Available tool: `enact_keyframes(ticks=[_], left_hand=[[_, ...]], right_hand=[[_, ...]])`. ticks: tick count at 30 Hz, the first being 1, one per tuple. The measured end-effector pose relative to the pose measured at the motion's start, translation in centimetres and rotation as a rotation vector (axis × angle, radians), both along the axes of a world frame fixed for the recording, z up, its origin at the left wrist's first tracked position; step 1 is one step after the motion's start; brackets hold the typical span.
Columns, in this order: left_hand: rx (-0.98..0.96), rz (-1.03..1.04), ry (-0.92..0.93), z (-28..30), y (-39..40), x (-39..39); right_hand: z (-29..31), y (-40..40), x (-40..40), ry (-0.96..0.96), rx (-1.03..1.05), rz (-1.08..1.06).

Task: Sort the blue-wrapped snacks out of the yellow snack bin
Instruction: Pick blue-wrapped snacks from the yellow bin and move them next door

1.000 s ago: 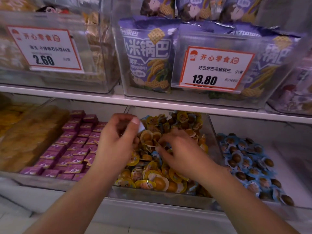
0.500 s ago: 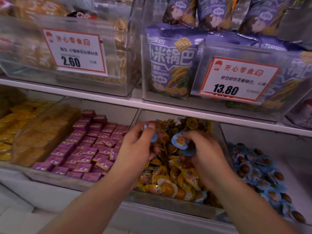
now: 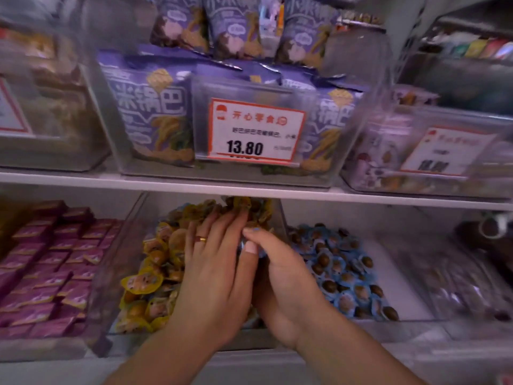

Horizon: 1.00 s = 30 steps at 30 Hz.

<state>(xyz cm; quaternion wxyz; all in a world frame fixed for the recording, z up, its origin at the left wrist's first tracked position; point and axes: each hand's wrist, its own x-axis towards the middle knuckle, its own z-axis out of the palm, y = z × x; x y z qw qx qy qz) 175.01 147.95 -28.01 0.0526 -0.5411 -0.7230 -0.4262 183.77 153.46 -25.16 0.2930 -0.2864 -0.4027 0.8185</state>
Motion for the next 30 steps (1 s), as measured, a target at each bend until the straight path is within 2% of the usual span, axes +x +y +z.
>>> enact_keyframes(ticks=[2,5,7,9,13,16,18,21,23,25,28,30], left_hand=[[-0.01,-0.064,0.053,0.0,0.2,0.7],[0.015,-0.204,-0.048,0.2,0.5,1.5],[0.023,-0.222,-0.075,0.3,0.8,1.4],[0.003,-0.211,-0.06,0.4,1.0,0.6],[-0.044,-0.161,0.044,0.1,0.7,-1.8],[-0.128,-0.106,0.135,0.2,-0.3,-3.9],[-0.208,-0.099,0.142,0.2,-1.2,-5.4],[-0.236,-0.093,0.135,0.3,-2.6,-7.0],[-0.181,-0.042,0.145,0.5,-3.7,-7.9],[-0.085,0.054,0.136,1.1,-5.0,-8.6],[0.067,0.22,0.102,1.7,-7.2,-10.1],[0.066,0.261,0.092,1.5,-8.3,-11.3]], right_hand=[[0.0,0.6,1.3,-0.04,0.095,-0.088],[0.1,2.6,3.2,-0.065,0.177,-0.184],[0.3,5.0,5.1,-0.125,0.213,-0.268],[0.0,8.1,7.6,-0.236,0.313,-0.315],[-2.0,13.1,12.8,-0.622,0.512,-0.322],[-3.2,15.4,15.2,-0.757,0.523,-0.301],[-3.0,16.0,15.5,-0.829,0.637,-0.376],[-2.2,15.1,14.0,-0.752,0.799,-0.52],[-1.6,13.6,11.9,-0.638,0.87,-0.565],[-1.1,11.2,9.3,-0.539,1.035,-0.555],[-1.0,6.5,4.9,-0.443,1.278,-0.371],[-1.3,3.6,1.9,-0.439,1.461,-0.166]])
